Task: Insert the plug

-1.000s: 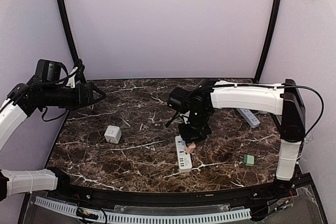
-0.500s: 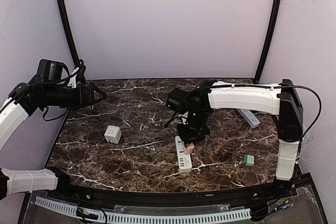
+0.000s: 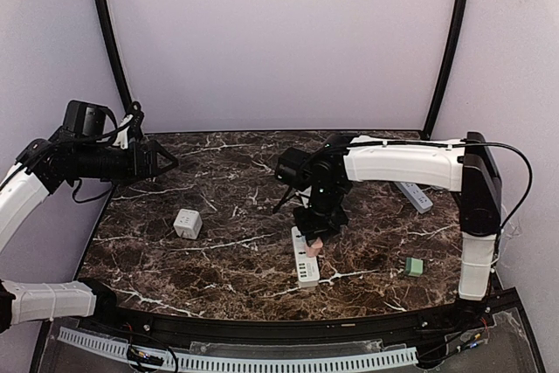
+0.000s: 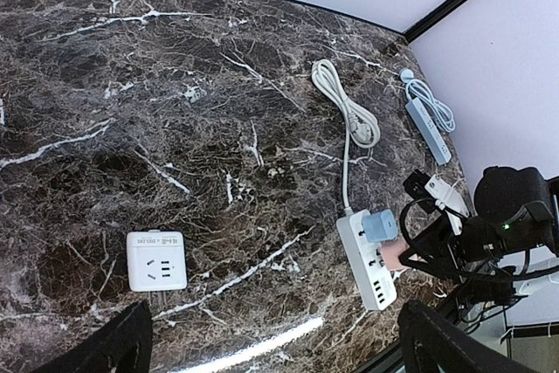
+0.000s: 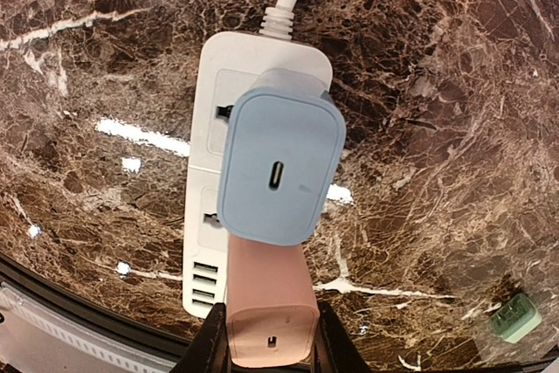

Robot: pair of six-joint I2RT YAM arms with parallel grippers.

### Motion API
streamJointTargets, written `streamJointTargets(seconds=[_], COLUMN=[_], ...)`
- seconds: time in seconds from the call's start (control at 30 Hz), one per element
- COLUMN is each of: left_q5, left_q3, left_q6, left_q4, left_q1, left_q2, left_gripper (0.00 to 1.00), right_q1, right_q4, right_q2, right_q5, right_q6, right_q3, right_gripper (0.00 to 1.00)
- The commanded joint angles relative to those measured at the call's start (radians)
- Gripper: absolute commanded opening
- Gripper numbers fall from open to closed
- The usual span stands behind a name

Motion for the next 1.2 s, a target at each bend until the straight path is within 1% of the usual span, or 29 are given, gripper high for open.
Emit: streamJointTargets(seconds=[0.0, 0.4, 0.93, 1.17], left_q5=[-0.003, -0.016, -0.023, -0.029], left_q3=[-0.022, -0.024, -0.031, -0.031], left_q6=[0.002, 0.009, 0.014, 0.015], left_q4=[0.001, -0.002, 0.003, 0.001], left_q1=[0.006, 0.006, 0.006, 0.006], left_q2=[-0.003, -0.006, -0.003, -0.008], left_gripper=[1.00, 1.00, 1.00, 1.00], right_q1=[-0.004, 0.004, 0.033, 0.037], right_q4=[-0.058, -0.103, -0.129, -0.160], right_q2=[0.050, 0.108, 0.166, 0.186], right_q5=[0.036, 0.039, 0.006, 0.013], right_q6=[0.005, 0.016, 0.040, 0.096], right_q3=[0.014, 0.072, 0.105, 0.117], right_gripper=[0.00, 0.00, 0.00, 0.00])
